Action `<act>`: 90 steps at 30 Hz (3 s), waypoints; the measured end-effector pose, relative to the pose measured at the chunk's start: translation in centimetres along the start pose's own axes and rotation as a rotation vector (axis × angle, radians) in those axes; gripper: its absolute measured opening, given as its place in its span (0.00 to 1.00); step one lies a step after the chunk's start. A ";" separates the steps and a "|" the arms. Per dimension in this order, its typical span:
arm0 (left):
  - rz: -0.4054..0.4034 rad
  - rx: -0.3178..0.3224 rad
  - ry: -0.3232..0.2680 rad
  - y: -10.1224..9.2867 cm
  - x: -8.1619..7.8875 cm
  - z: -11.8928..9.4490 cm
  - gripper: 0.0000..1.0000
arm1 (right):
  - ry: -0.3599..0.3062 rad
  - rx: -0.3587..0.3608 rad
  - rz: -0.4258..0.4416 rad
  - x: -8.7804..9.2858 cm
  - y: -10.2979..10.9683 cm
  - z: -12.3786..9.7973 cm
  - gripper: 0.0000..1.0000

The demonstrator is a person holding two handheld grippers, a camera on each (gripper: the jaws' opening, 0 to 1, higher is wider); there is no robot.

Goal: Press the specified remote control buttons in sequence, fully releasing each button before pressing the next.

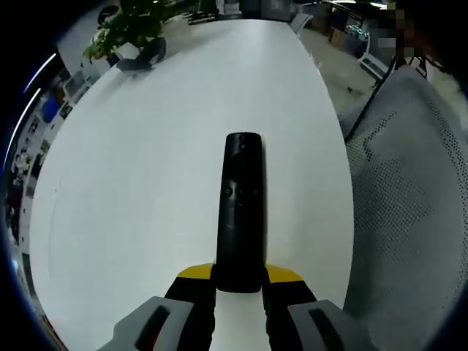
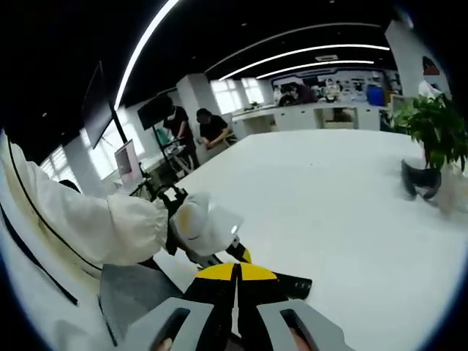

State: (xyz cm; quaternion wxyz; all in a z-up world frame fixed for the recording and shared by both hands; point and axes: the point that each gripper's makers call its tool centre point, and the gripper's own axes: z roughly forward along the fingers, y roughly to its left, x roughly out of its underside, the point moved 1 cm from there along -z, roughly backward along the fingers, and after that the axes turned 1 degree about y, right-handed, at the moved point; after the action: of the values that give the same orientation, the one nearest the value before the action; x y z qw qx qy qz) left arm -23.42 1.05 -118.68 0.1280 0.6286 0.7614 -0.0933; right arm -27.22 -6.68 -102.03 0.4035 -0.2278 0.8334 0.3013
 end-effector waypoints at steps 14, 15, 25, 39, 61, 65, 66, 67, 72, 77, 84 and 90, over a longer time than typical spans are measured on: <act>0.018 0.008 0.019 -1.2 0.2 -0.1 0.23 | 0.064 0.032 -0.060 -0.4 -1.9 0.8 0.00; 0.019 0.009 0.017 -1.3 0.3 -0.1 0.23 | 0.083 0.031 -0.069 -0.3 -2.2 0.9 0.00; 0.035 0.013 0.033 -2.7 0.8 -0.3 0.23 | 0.181 0.016 -0.075 0.7 -2.7 2.0 0.00; 0.060 0.024 0.068 -3.5 1.5 -0.6 0.23 | 0.467 0.019 -0.087 7.1 -5.3 3.8 0.00; 0.066 0.031 0.080 -3.5 1.4 -0.5 0.23 | 0.729 -0.009 -0.241 12.3 -7.4 6.2 0.00; 0.065 0.034 0.077 -3.5 1.4 -0.5 0.23 | 0.746 -0.009 -0.253 12.3 -7.5 6.2 0.00; 0.064 0.034 0.077 -3.5 1.4 -0.5 0.23 | 0.741 -0.009 -0.253 12.2 -7.5 6.3 0.00; 0.064 0.033 0.078 -3.5 1.4 -0.5 0.23 | 0.735 -0.010 -0.253 12.2 -7.5 6.4 0.00; 0.063 0.029 0.080 -3.5 1.4 -0.5 0.23 | 0.751 -0.017 -0.259 12.2 -7.5 6.4 0.00; 0.059 0.029 0.072 -3.5 1.4 -0.5 0.23 | 0.763 -0.017 -0.265 12.3 -7.5 6.5 0.00; 0.063 0.028 0.077 -3.6 1.4 -0.5 0.23 | 0.796 -0.006 -0.188 12.2 -7.7 6.6 0.00; 0.070 0.030 0.089 -3.6 1.4 -0.5 0.23 | 0.818 -0.001 -0.170 12.2 -7.6 6.7 0.00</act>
State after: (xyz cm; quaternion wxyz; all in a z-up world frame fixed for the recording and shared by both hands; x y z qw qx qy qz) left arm -27.21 1.83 -118.71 0.0877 0.6604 0.7422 -0.0723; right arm -25.87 -9.21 -117.66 0.0622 -0.3968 0.9031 0.1521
